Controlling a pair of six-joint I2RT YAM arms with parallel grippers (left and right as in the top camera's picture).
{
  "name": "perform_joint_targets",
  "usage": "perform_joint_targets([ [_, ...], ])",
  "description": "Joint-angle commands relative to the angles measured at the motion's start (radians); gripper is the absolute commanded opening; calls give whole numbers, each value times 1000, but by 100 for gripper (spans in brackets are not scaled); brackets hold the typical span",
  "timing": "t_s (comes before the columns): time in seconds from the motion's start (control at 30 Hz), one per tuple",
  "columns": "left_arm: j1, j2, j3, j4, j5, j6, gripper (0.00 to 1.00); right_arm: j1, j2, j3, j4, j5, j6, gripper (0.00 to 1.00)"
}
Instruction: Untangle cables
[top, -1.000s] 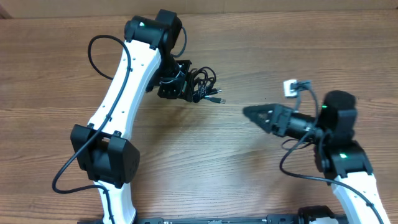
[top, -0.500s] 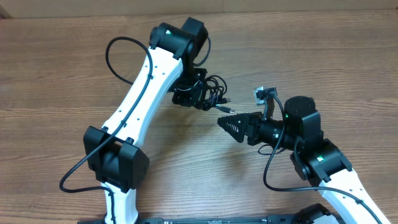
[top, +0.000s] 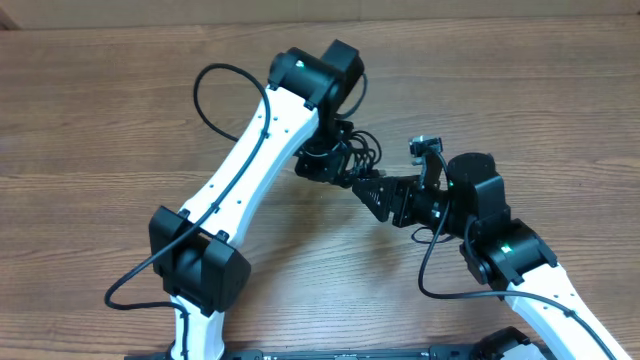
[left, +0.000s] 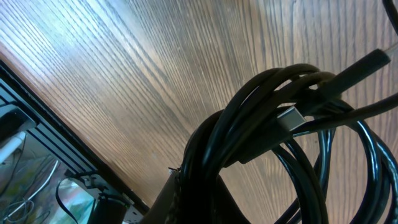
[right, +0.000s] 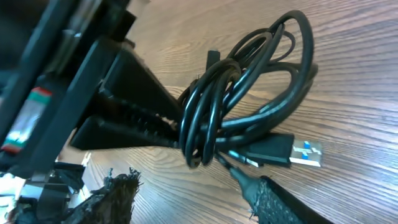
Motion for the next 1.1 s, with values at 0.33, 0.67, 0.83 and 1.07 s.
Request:
perform_joint_targets([
  [0.33, -54, -8, 27, 23, 14, -46, 4, 5, 3, 20, -24, 74, -12, 48],
  [0.67, -59, -8, 27, 23, 42, -31, 4, 5, 16, 20, -23, 119, -8, 47],
  [0.83, -64, -8, 27, 23, 58, -29, 4, 5, 52, 20, -21, 138, -5, 45],
  [1.07, -72, -8, 27, 22, 64, -3, 4, 5, 91, 20, -14, 141, -1, 41],
])
